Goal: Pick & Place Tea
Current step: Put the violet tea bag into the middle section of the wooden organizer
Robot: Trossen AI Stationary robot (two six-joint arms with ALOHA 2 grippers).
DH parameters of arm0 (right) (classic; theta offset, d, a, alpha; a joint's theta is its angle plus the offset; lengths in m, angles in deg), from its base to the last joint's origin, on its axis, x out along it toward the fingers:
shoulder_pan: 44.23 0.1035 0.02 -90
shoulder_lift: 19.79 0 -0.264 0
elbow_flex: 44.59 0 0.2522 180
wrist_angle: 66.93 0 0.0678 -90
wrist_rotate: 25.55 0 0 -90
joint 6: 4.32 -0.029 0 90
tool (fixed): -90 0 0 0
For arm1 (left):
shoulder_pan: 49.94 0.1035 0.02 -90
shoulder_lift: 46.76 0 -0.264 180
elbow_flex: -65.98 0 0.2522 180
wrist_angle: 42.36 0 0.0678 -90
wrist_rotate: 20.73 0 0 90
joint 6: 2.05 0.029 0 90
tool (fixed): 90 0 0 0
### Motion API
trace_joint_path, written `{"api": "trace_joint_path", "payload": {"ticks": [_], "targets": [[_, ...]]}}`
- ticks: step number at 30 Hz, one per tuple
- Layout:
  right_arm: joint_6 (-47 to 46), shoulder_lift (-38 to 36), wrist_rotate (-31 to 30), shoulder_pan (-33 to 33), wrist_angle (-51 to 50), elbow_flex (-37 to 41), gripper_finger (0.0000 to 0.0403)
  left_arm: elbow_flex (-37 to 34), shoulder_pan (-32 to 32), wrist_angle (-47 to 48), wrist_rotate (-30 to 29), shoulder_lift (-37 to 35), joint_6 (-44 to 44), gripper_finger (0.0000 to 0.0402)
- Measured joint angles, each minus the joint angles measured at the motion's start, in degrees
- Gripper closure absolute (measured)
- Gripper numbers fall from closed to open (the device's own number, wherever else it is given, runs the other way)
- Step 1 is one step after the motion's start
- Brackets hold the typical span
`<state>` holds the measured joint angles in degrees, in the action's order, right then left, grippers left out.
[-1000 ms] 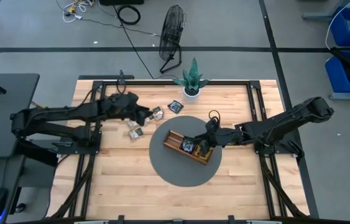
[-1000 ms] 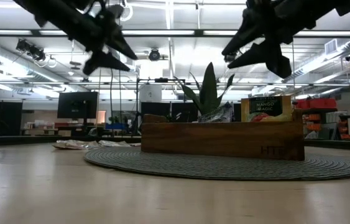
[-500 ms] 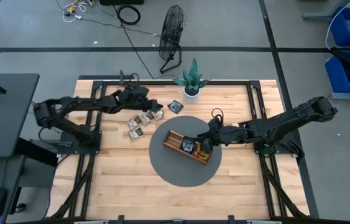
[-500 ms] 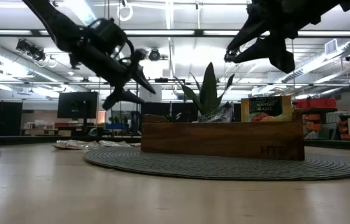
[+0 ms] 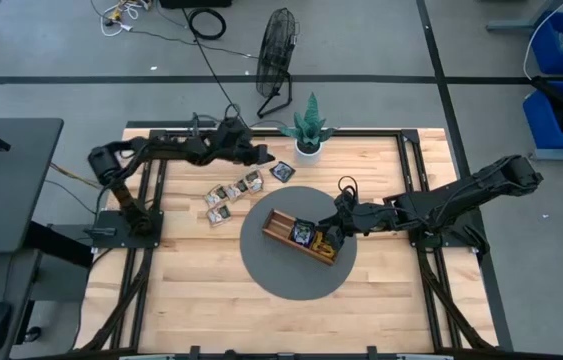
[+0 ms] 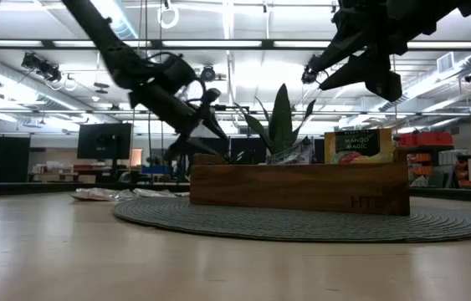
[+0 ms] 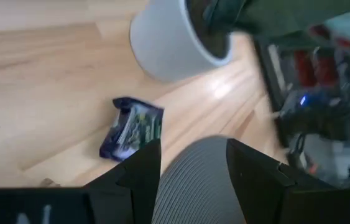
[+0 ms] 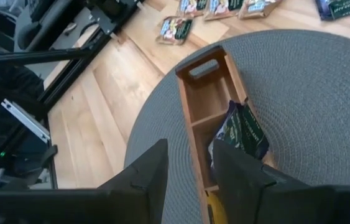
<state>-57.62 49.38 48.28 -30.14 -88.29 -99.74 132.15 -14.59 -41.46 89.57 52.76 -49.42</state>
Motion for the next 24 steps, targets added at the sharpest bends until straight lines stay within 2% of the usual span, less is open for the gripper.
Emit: {"api": "trace_joint_path", "payload": {"ticks": [2,6,11,18,20,24], "targets": [[0.00,0.02,0.66,0.00,-0.18,0.00,0.0268,5.31,0.95,8.24,2.08,2.79,3.63,0.0216],[0.00,0.04,0.82,0.00,-0.42,0.00,0.0268,13.89,1.84,24.23,2.34,7.66,13.70,0.0216],[-0.07,0.04,0.78,0.00,-0.59,0.00,0.0268,19.45,1.77,28.16,2.90,10.63,18.75,0.0216],[0.02,0.04,0.76,0.00,-0.72,0.00,0.0268,20.66,1.73,34.30,4.01,11.50,24.18,0.0216],[0.05,0.04,0.73,0.00,-0.77,0.00,0.0268,20.64,1.73,37.65,4.78,11.51,28.11,0.0216],[0.44,0.04,0.65,0.00,-1.19,0.00,0.0268,20.64,1.36,39.66,0.53,11.52,31.97,0.0216]]}}
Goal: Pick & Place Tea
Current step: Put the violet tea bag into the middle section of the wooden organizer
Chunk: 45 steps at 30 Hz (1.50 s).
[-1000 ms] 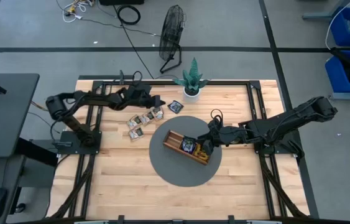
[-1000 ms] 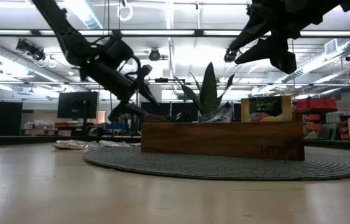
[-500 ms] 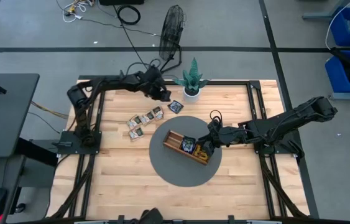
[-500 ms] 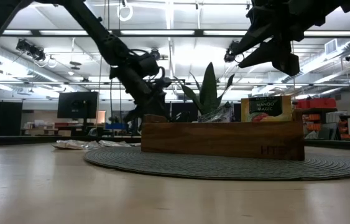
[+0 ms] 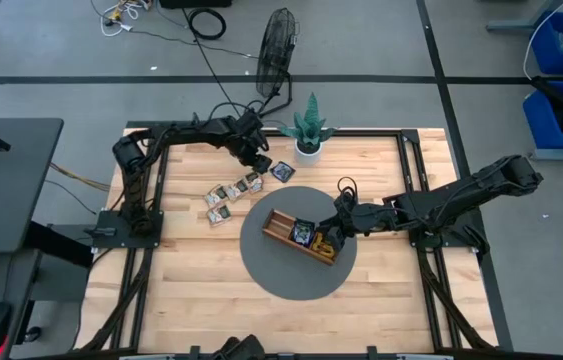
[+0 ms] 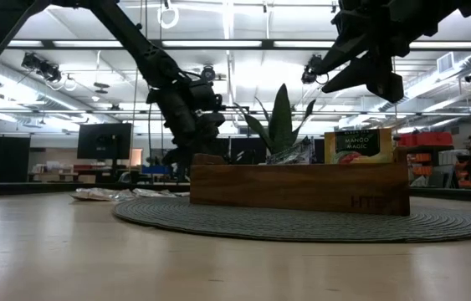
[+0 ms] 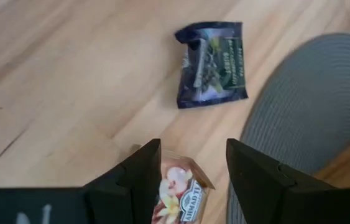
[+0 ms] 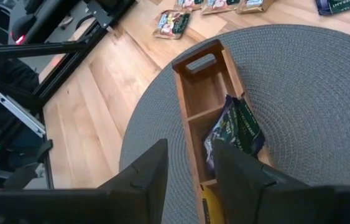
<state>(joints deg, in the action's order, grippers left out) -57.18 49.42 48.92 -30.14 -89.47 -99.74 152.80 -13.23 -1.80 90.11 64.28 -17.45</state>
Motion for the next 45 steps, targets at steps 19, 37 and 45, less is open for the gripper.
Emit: {"api": "trace_joint_path", "payload": {"ticks": [19,37,45], "targets": [[-1.71,0.00,-1.64,-0.15,-0.49,0.02,0.0268,0.79,-7.76,10.47,-12.07,0.10,14.62,0.0235],[-3.35,0.04,-6.80,-0.13,-0.24,0.04,0.0268,8.90,-5.36,5.71,-2.10,-0.15,-8.87,0.0236],[-2.15,0.04,-7.65,-0.13,-0.25,0.04,0.0268,8.92,-0.76,4.06,2.05,-0.07,-18.87,0.0236]]}}
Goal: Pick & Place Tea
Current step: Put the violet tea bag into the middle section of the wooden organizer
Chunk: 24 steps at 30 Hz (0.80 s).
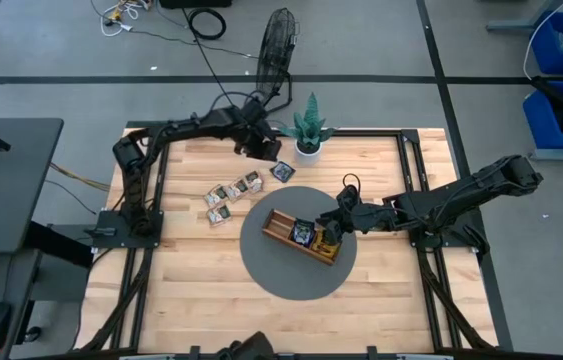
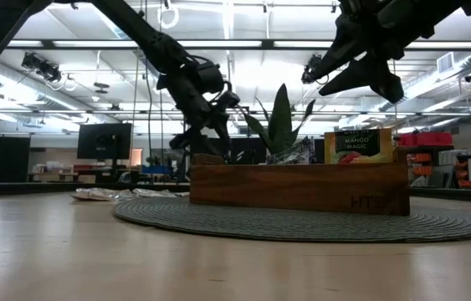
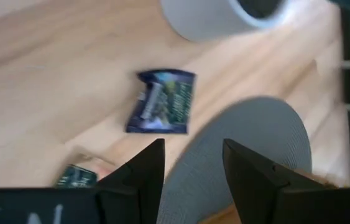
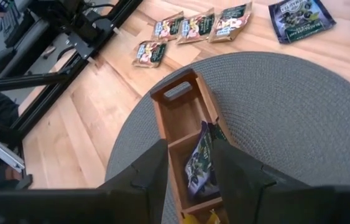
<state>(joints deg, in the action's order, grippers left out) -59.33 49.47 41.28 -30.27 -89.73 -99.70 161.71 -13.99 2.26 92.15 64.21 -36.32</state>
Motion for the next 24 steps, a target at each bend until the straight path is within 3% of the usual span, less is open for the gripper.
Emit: {"api": "trace_joint_path", "payload": {"ticks": [4,9,11,19,24], "targets": [[0.93,0.00,-0.35,0.00,0.00,0.00,0.0268,-0.01,0.52,-1.80,-0.39,0.68,-4.60,0.0236],[1.97,0.00,-0.65,0.00,-0.62,0.00,0.0268,-0.04,0.25,-3.66,6.58,2.94,-11.57,0.0236],[1.97,0.00,-0.64,0.00,-0.93,0.00,0.0268,-0.07,0.10,-3.95,6.52,3.53,-12.30,0.0236],[1.99,0.00,-0.59,0.00,-1.64,0.00,0.0268,-0.07,0.30,-3.64,5.90,5.91,-14.44,0.0236],[2.64,0.00,-1.78,-0.02,-0.53,0.00,0.0268,-0.09,-0.37,0.19,9.94,5.68,-8.23,0.0236]]}}
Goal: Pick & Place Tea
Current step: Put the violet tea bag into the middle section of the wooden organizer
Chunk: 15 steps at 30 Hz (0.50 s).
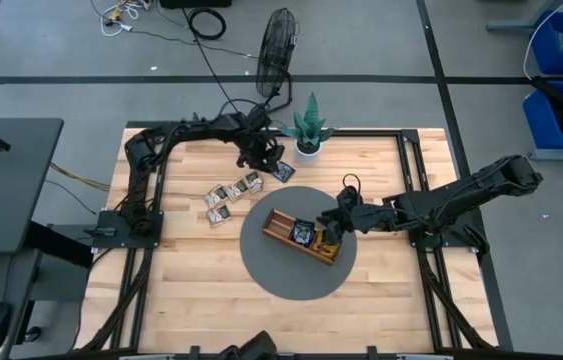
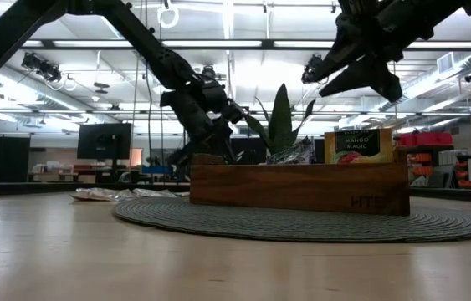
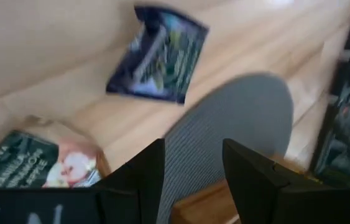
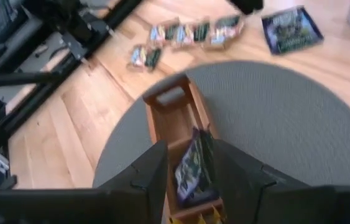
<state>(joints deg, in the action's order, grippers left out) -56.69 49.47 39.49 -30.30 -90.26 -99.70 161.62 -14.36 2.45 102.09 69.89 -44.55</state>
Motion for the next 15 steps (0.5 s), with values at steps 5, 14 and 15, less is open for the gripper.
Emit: {"api": "trace_joint_path", "payload": {"ticks": [5,14,15], "targets": [[-0.93,0.00,-0.65,-1.38,3.84,0.00,0.0268,0.03,-1.76,3.82,-3.04,-3.13,7.67,0.0236],[-4.83,0.00,2.07,-4.51,4.78,0.91,0.0268,-0.02,-7.45,4.22,-17.82,-9.64,17.87,0.0236],[-5.69,0.00,2.26,-4.77,5.11,1.10,0.0268,-0.02,-8.10,3.62,-18.25,-10.50,18.73,0.0236]]}}
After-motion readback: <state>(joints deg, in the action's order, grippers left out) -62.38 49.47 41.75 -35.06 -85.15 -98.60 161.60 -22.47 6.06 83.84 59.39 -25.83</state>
